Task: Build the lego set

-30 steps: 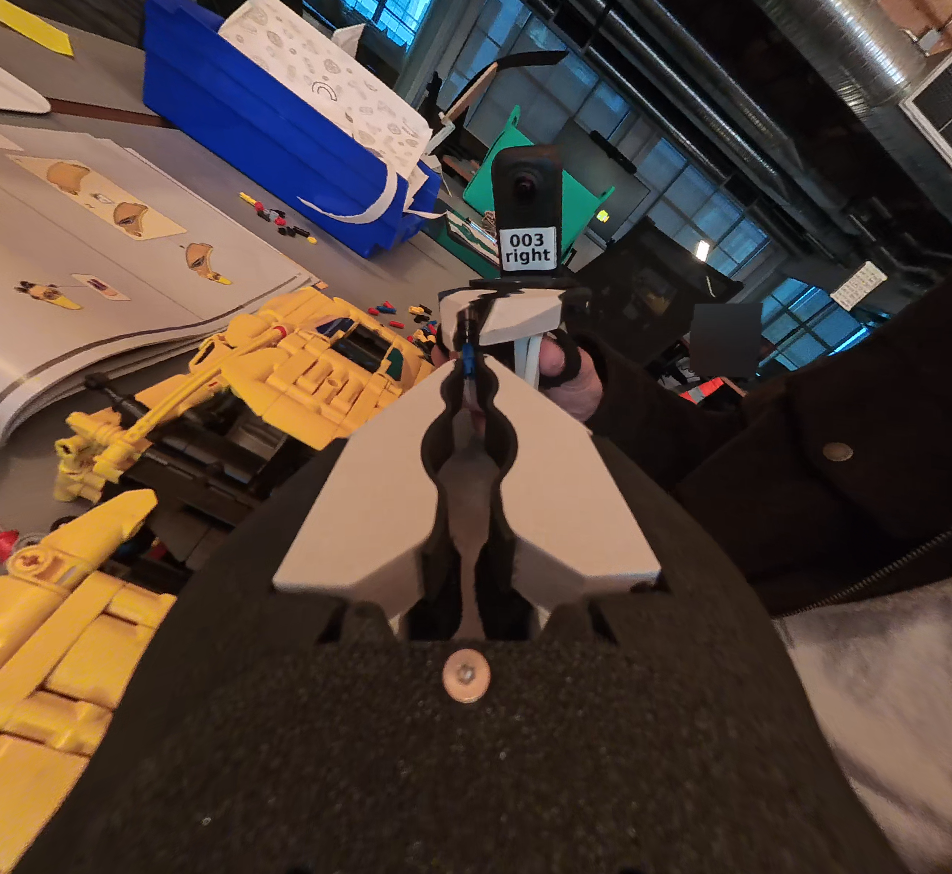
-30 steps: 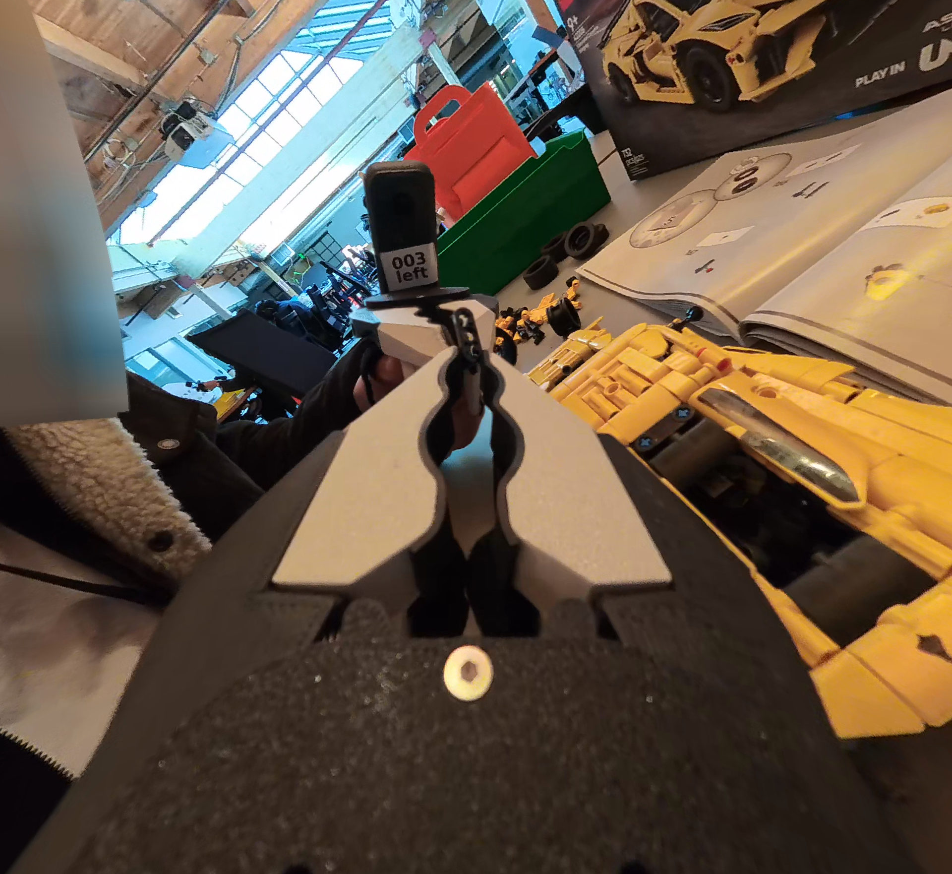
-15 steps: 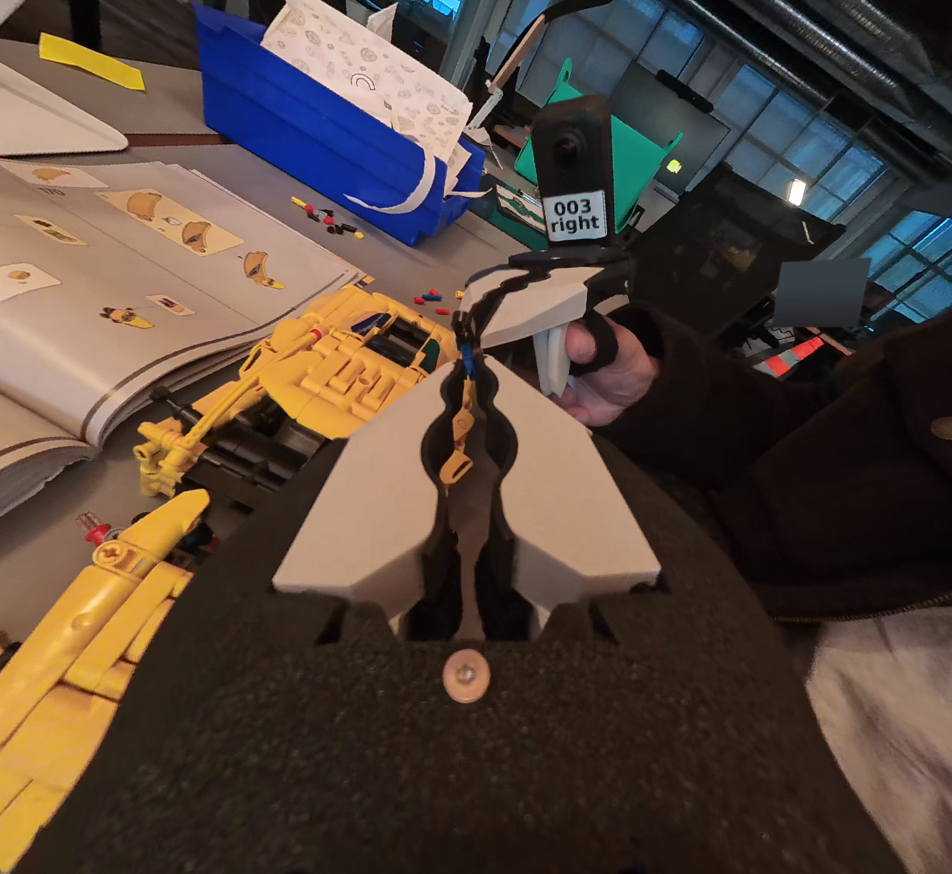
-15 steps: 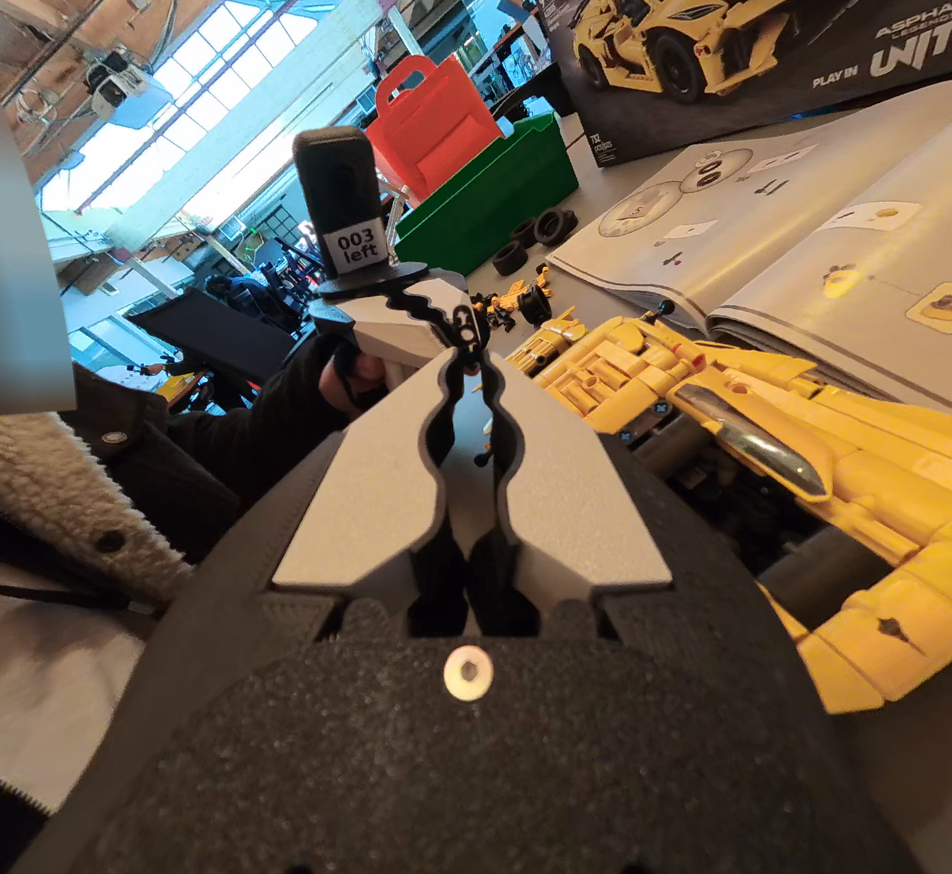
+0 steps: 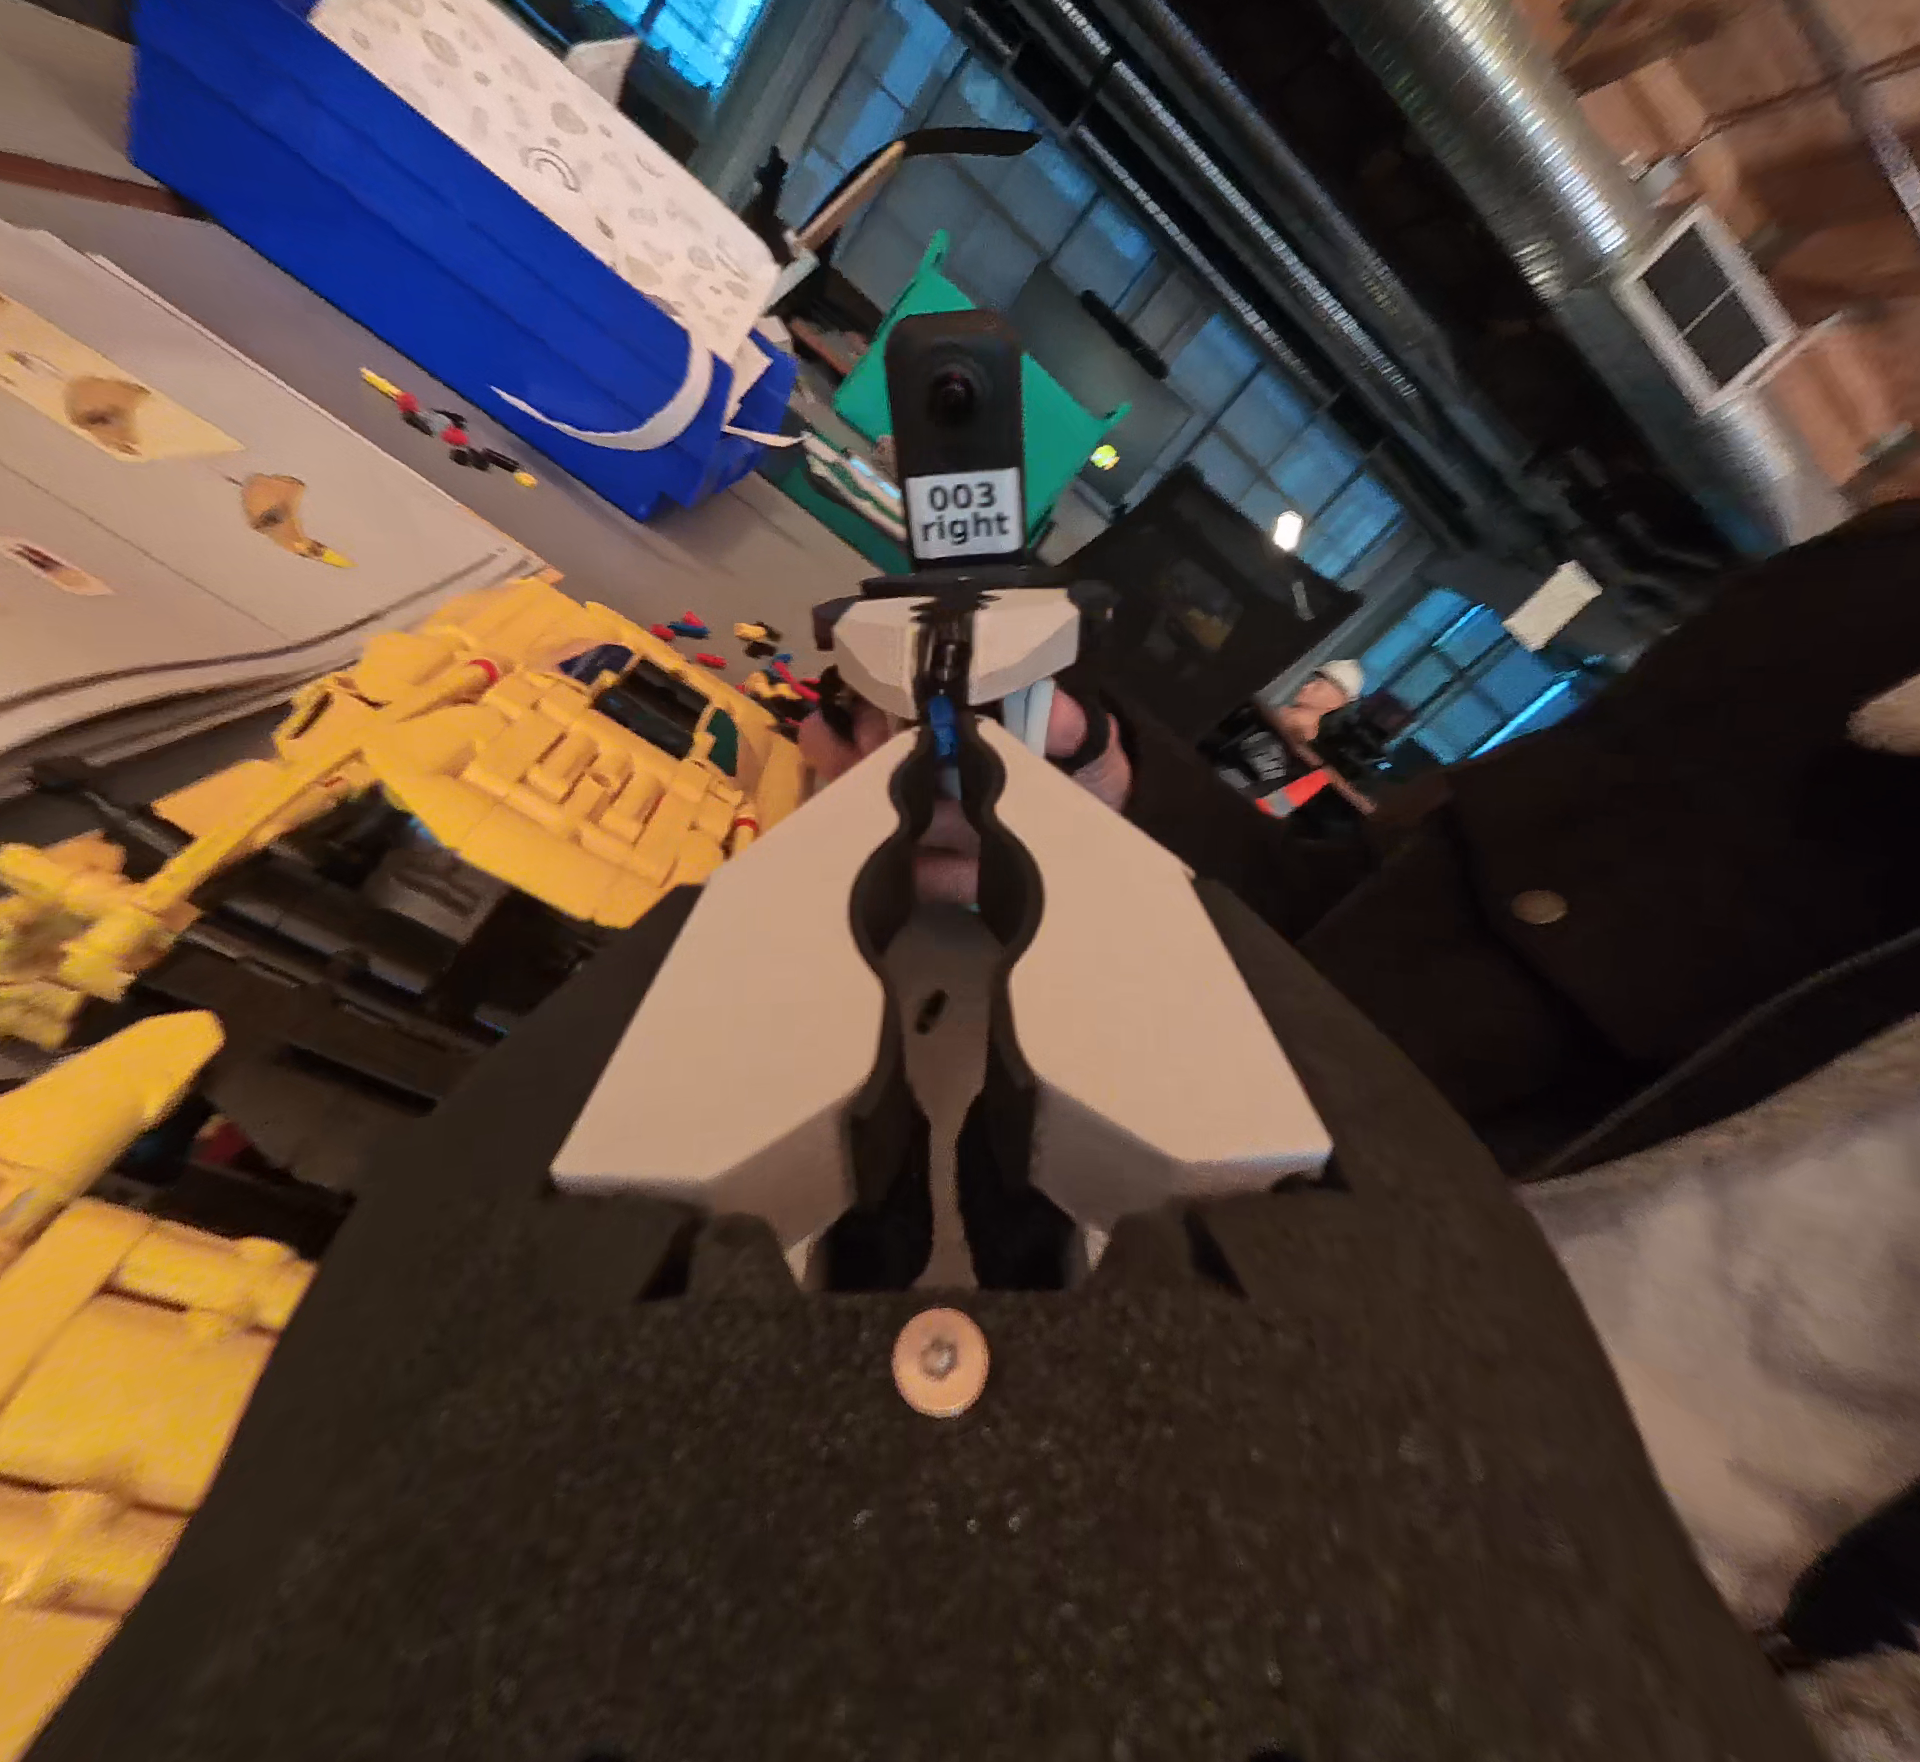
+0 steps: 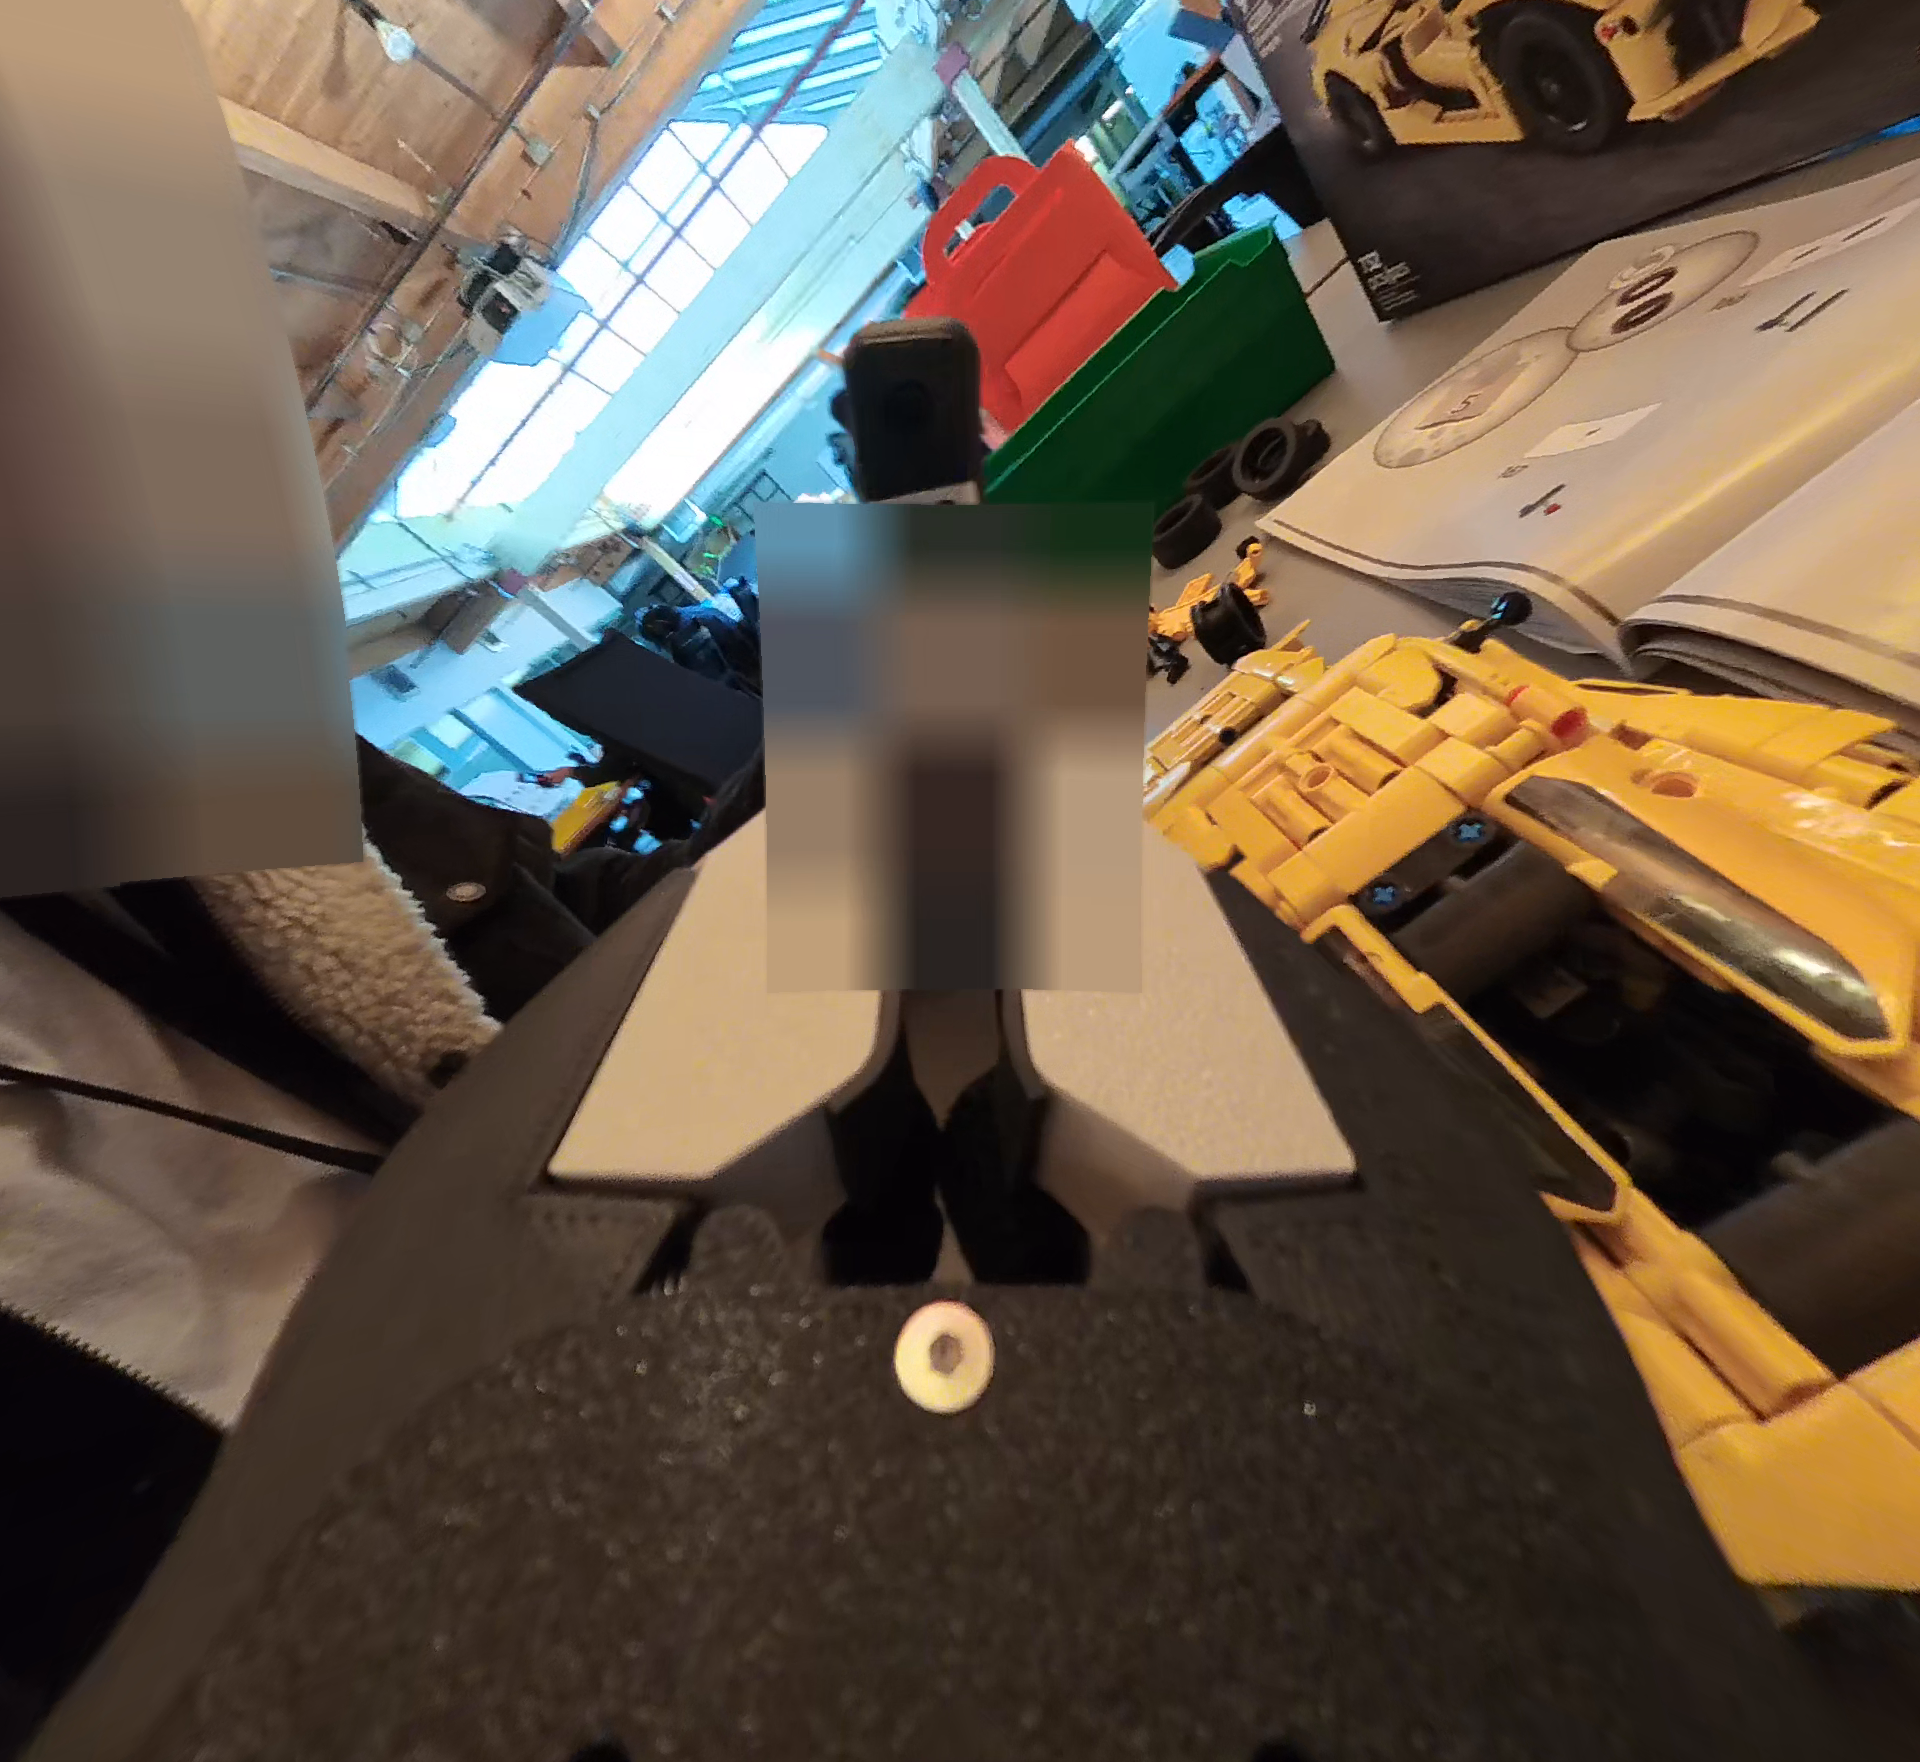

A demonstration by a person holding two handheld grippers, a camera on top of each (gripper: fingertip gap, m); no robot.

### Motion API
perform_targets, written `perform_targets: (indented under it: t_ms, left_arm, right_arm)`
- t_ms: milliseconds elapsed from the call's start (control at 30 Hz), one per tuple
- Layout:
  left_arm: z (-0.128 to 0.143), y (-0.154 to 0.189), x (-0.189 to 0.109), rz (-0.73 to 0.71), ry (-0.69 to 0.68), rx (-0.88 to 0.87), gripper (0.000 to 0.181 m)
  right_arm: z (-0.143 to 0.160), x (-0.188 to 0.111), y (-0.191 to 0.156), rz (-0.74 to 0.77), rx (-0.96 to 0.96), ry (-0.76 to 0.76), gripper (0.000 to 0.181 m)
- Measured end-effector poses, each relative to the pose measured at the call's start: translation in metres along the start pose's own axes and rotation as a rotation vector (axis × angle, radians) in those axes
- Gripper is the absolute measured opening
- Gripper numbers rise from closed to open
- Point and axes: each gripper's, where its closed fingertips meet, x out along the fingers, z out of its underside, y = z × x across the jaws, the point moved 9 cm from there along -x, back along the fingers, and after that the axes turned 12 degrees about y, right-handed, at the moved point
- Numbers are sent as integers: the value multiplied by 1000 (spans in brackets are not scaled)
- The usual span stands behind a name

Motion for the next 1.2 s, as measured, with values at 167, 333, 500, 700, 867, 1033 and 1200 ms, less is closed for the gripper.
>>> perform_targets:
  t_ms: [167,333,500,700,867,1033,1200]
  left_arm:
    - [-1,2,1,44,29,-39,3]
    - [3,0,0,45,-71,-83,3]
    - [13,1,0,103,-190,-171,3]
    - [21,-1,0,61,-297,-171,2]
    - [24,-1,3,49,-298,-172,1]
    - [20,-5,1,59,-240,-221,3]
    - [18,-7,0,63,-206,-244,3]
  right_arm:
    - [0,2,-4,-33,5,23,5]
    - [1,-2,-8,-7,-161,-111,5]
    - [8,-6,-13,-60,-219,-277,5]
    - [15,-6,-15,-4,-350,-371,5]
    - [14,-7,-14,7,-357,-367,5]
    - [10,-4,-17,30,-484,-340,6]
    - [8,-2,-21,60,-596,-319,9]
